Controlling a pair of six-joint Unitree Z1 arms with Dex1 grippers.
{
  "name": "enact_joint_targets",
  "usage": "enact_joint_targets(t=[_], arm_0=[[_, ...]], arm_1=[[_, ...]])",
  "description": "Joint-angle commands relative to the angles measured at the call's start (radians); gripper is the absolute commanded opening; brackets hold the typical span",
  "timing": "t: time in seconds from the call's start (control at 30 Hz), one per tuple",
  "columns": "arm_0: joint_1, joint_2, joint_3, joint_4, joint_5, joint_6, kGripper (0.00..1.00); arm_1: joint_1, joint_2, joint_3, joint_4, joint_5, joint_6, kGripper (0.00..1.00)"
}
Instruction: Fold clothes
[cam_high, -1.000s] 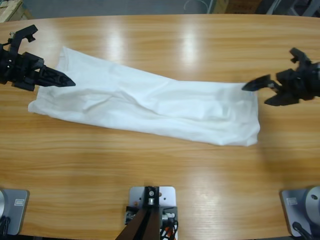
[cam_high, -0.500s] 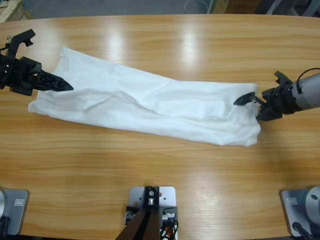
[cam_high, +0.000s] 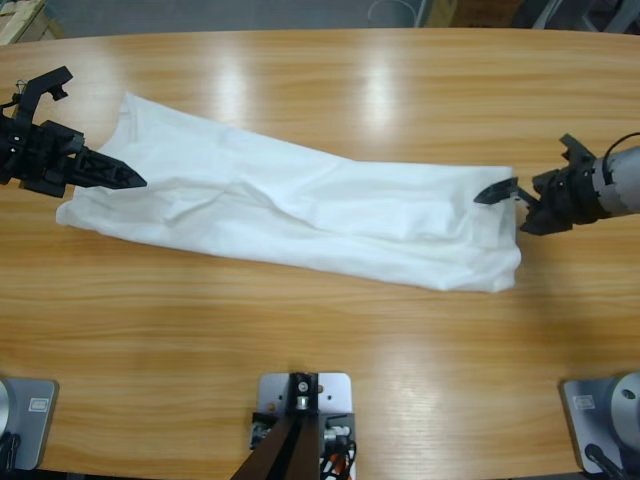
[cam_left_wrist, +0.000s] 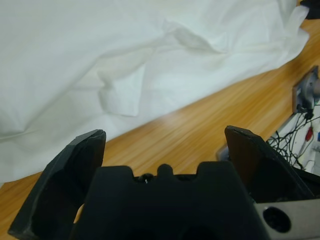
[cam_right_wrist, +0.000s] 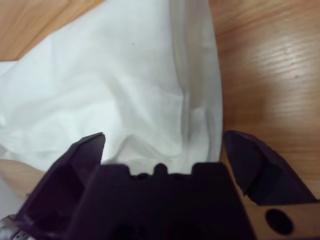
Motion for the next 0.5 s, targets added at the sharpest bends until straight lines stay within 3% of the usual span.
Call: enact_joint_targets(t=[0.03, 0.2, 0.23, 0.33, 0.5], arm_0=[[0.010, 0.008, 0.031, -0.009, -0.014, 0.007, 0.929], [0.013, 0.011, 0.031, -0.010, -0.014, 0.007, 0.927], [0.016, 0.012, 0.031, -0.010, -0.014, 0.008, 0.927], [0.018, 0.016, 0.029, -0.010, -0.014, 0.009, 0.927], [0.019, 0.012, 0.028, -0.010, -0.014, 0.007, 0.928]], arm_1=[[0.002, 0.079, 0.054, -0.067, -0.011, 0.021, 0.954], [0.002, 0.084, 0.056, -0.066, 0.001, 0.023, 0.954], [0.003, 0.080, 0.057, -0.064, 0.010, 0.022, 0.931], [0.029, 0.079, 0.068, -0.063, 0.042, 0.023, 0.738], [0.115, 0.129, 0.106, -0.099, 0.040, 0.072, 0.721]])
